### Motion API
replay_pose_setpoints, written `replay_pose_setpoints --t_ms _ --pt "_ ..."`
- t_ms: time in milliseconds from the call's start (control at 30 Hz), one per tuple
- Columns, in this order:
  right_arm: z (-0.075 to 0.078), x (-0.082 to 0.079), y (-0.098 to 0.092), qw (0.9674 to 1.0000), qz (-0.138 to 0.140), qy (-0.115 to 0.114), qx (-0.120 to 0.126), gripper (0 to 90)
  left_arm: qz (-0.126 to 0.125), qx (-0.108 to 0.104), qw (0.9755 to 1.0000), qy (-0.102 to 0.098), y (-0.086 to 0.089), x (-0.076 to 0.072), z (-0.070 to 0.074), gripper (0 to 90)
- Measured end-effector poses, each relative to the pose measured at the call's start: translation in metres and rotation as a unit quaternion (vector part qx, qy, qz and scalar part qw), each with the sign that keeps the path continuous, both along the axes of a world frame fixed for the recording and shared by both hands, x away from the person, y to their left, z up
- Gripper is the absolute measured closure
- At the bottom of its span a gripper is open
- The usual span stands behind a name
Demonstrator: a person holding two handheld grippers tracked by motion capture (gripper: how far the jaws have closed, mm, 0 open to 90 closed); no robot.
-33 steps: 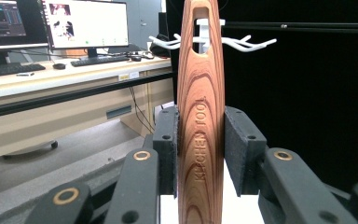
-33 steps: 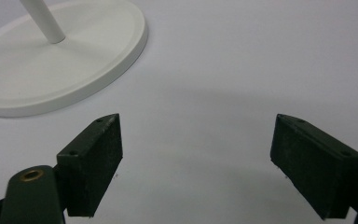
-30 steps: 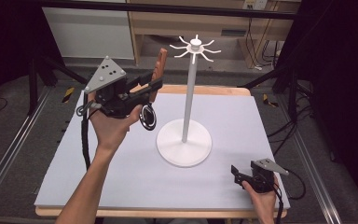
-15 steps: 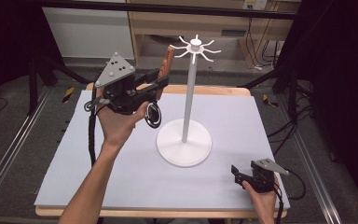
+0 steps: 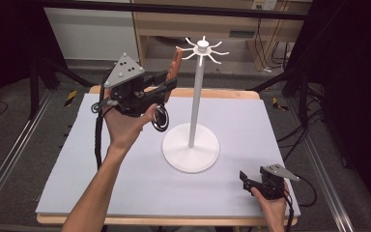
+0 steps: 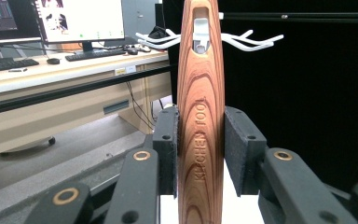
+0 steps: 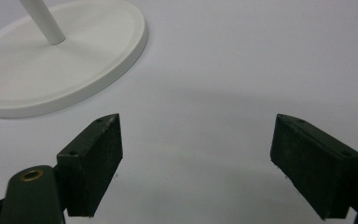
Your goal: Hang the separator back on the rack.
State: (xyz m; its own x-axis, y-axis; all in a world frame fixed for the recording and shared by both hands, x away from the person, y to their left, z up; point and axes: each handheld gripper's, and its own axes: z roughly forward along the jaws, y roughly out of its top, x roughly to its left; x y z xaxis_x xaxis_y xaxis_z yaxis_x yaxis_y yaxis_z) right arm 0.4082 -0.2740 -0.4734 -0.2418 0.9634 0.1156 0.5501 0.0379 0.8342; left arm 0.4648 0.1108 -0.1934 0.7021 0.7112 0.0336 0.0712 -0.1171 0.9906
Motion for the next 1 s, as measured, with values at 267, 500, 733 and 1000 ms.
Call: replay_pose_setpoints --t_ms 267,500,733,1000 --pt "0.0 0.0 0.0 1.0 0.0 0.0 0.001 17.1 0.0 0.003 1.0 0.005 -0.002 0.004 -0.002 67.1" --pt "0.0 0.0 0.0 1.0 0.0 0.0 0.001 17.1 -0.002 0.005 0.9999 0.008 -0.006 0.006 -0.004 67.1" --pt "0.0 0.0 0.0 1.0 0.003 0.0 -0.001 17.1 -0.002 0.005 0.9999 0.013 -0.011 0.01 -0.008 67.1" --pt "0.0 0.0 0.0 1.0 0.001 -0.001 0.0 17.1 -0.003 0.006 0.9999 0.015 -0.014 0.012 -0.011 67.1"
